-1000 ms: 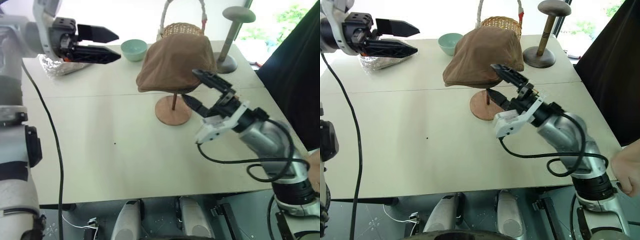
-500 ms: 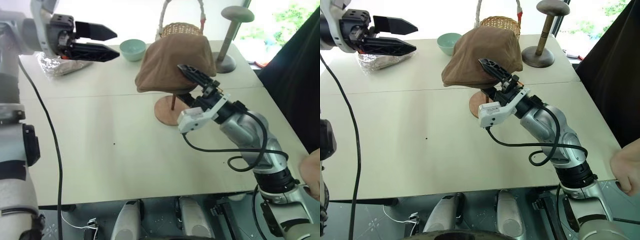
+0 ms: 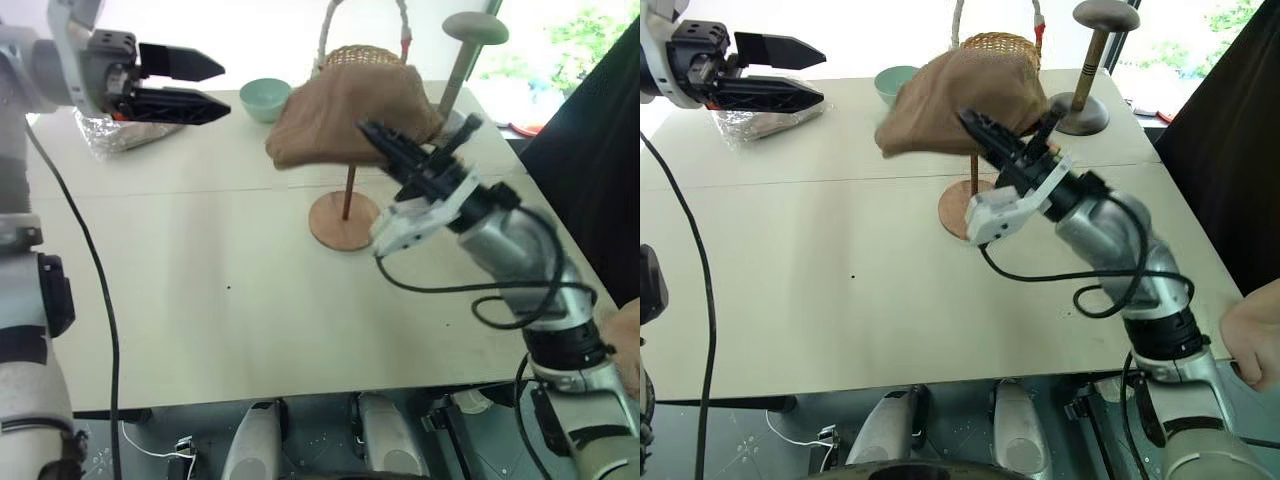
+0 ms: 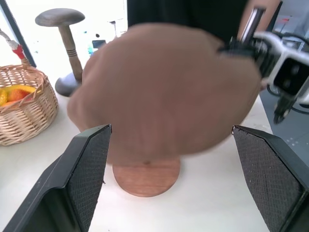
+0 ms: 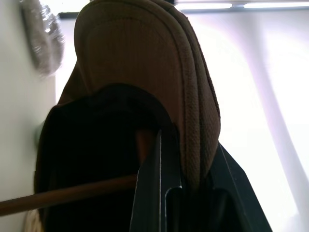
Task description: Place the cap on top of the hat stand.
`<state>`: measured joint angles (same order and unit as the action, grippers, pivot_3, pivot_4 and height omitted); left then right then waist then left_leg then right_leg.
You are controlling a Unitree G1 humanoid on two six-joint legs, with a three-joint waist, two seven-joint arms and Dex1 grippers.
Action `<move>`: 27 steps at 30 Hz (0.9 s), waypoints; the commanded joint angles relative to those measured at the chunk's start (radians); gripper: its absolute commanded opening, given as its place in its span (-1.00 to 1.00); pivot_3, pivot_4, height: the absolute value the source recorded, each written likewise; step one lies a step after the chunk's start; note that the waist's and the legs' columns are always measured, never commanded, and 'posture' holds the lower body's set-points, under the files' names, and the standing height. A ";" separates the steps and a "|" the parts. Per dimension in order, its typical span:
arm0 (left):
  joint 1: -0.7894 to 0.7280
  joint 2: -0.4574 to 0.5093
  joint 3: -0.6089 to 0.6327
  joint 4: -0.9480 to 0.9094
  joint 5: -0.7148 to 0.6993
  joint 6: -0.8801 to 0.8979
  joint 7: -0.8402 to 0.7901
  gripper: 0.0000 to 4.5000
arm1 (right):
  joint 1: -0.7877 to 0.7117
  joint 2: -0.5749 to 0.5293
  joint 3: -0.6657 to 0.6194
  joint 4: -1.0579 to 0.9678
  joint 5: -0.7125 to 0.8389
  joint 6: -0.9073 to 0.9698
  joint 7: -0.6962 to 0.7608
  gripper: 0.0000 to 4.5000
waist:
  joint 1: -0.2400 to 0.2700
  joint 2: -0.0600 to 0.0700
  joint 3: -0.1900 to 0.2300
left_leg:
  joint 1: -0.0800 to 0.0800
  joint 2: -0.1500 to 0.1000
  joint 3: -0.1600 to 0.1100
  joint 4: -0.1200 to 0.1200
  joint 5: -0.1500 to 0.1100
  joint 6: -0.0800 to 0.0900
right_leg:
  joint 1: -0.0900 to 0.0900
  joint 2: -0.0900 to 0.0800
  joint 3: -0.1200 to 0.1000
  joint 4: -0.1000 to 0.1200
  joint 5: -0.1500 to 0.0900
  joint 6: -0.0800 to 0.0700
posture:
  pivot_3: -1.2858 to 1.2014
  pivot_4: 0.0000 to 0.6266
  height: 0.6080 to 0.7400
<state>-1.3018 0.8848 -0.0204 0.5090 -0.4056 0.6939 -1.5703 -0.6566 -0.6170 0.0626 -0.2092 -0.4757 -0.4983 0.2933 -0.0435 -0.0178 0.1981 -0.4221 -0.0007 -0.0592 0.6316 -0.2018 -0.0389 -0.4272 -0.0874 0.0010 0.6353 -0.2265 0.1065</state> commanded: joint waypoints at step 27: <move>-0.010 0.046 0.042 -0.030 -0.018 0.025 0.024 0.87 | 0.122 -0.103 -0.042 0.244 0.271 -0.331 0.110 0.98 | 0.000 0.000 0.000 | 0.000 0.000 0.000 0.000 0.000 0.000 | 0.000 0.000 0.000 0.000 0.000 0.000 | 0.03 -0.52 1.00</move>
<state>-1.3020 0.9144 -0.0145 0.5046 -0.4064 0.7170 -1.5490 -0.5478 -0.6903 0.0676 0.1184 -0.2310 -0.8546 0.3872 -0.0432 -0.0177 0.1982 -0.4217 -0.0008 -0.0592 0.6316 -0.2018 -0.0389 -0.4268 -0.0872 0.0011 0.6353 -0.2265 0.1067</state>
